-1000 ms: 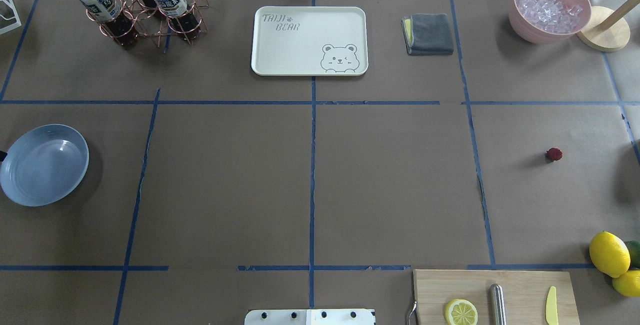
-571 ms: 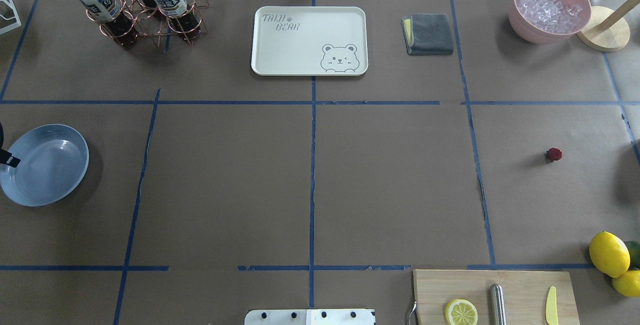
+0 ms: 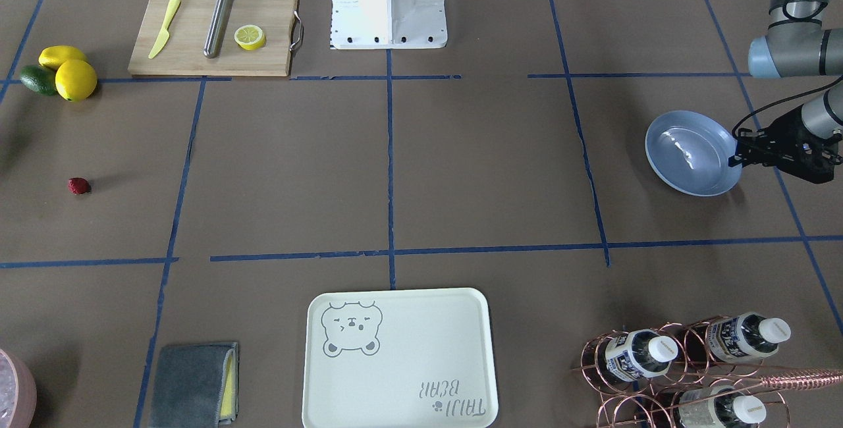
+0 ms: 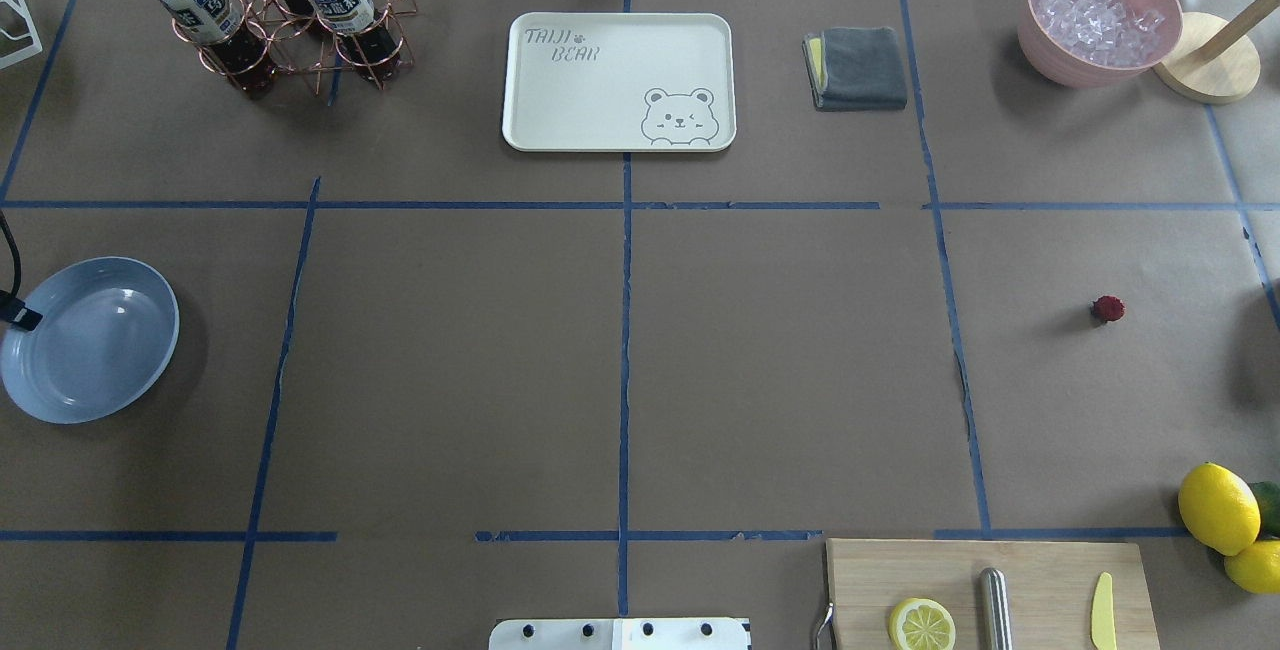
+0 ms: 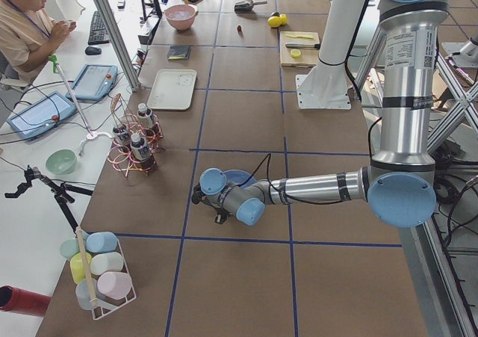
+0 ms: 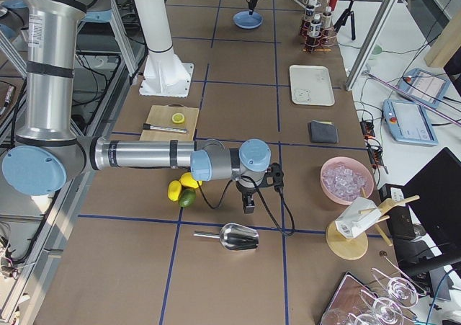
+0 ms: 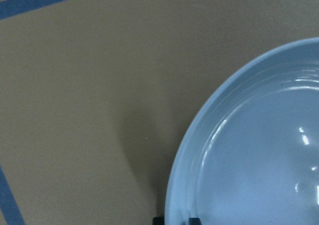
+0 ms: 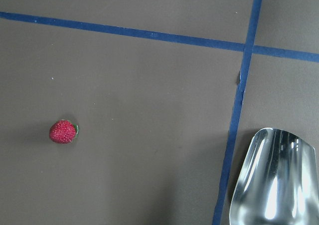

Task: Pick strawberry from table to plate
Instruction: 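Reach the left gripper to the light blue plate rim and grip it, then slide the light blue plate with the left gripper toward the table center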

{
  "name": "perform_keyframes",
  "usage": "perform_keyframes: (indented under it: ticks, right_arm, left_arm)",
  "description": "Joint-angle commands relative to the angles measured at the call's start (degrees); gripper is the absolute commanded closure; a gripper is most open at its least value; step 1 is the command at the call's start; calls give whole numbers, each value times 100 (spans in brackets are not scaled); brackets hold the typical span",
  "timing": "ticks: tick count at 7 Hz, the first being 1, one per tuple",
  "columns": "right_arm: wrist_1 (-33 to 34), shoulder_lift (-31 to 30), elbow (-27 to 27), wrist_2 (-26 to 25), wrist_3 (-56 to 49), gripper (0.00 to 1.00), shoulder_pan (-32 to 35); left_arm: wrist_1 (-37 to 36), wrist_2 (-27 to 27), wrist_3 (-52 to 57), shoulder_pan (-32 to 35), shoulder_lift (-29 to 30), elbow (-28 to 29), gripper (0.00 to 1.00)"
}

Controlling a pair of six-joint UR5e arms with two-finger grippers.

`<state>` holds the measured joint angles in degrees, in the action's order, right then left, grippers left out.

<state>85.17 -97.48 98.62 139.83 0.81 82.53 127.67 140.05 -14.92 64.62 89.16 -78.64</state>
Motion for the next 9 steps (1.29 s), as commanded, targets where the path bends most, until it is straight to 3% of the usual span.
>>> perform_keyframes:
  ticks: [1, 3, 4, 6, 7, 8, 9]
  right_arm:
    - [0, 1, 8, 0, 7, 0, 0]
    - [-9, 1, 26, 9, 16, 0, 0]
    - [0, 1, 17, 9, 16, 0, 0]
    - [0, 1, 17, 9, 16, 0, 0]
    - [0, 1, 17, 9, 16, 0, 0]
    - [0, 1, 8, 9, 16, 0, 0]
    - [0, -8, 8, 18, 16, 0, 0]
  left_arm:
    - [-258, 1011, -803, -2, 476, -238, 100]
    - [-234, 1042, -2830, -280, 1064, -1053, 100]
    - [-225, 946, -3720, -953, 1259, -1457, 100]
    - [-225, 106, -5871, -2105, 2381, -1523, 100]
    - [-242, -481, -6352, -2833, 2813, -1453, 100]
    - [-243, -1009, -6444, -3180, 2956, -1330, 100]
    - [-234, -1171, -6445, -3270, 3027, -1172, 100]
